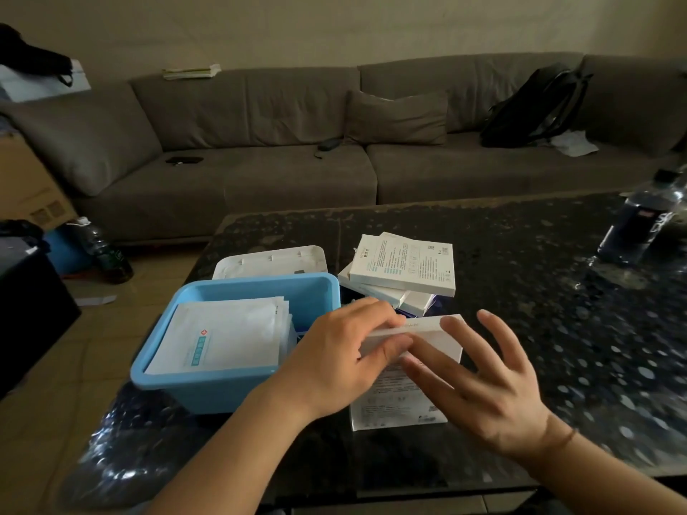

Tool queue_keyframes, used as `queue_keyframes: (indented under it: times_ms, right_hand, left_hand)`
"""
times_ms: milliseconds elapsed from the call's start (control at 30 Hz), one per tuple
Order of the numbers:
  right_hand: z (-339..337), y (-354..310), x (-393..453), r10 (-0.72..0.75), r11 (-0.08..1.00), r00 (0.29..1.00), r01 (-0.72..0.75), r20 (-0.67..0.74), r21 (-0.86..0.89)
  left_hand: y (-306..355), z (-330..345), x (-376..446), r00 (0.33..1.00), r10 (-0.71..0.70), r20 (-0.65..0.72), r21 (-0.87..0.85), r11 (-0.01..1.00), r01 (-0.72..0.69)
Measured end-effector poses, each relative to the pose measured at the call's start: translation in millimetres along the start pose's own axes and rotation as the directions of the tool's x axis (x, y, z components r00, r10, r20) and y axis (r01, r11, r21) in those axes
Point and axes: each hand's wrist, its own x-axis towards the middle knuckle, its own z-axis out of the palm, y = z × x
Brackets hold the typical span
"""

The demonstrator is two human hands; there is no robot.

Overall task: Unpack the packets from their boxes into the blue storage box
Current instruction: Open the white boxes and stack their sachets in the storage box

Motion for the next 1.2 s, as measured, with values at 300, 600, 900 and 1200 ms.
queue_keyframes:
  times_ms: [300, 600, 900, 1200]
  right_hand:
    - [6, -12, -21, -0.127, 0.99, 0.973, 0.113, 0.192, 0.083]
    - [-5, -29, -38, -0.082, 0.898, 0.975, -0.019, 0.209, 0.439]
    - [-7, -22, -28, 0.587, 0.07, 0.414, -0.882, 0.695, 0.466]
    - [-28, -14, -42, 0.552, -0.317, 0.311, -0.78, 0.774, 0.539]
  left_hand:
    - [2, -1, 12, 0.999, -0.023, -0.037, 0.117, 0.993, 0.027]
    - [20, -3, 12, 1.0, -0.029, 0.003, 0.399, 0.917, 0.026]
    - [34, 2, 8, 0.994, -0.078, 0.071, 0.421, 0.906, 0.041]
    - [32, 3, -6, 0.961, 0.258, 0.104, 0.419, 0.865, -0.277]
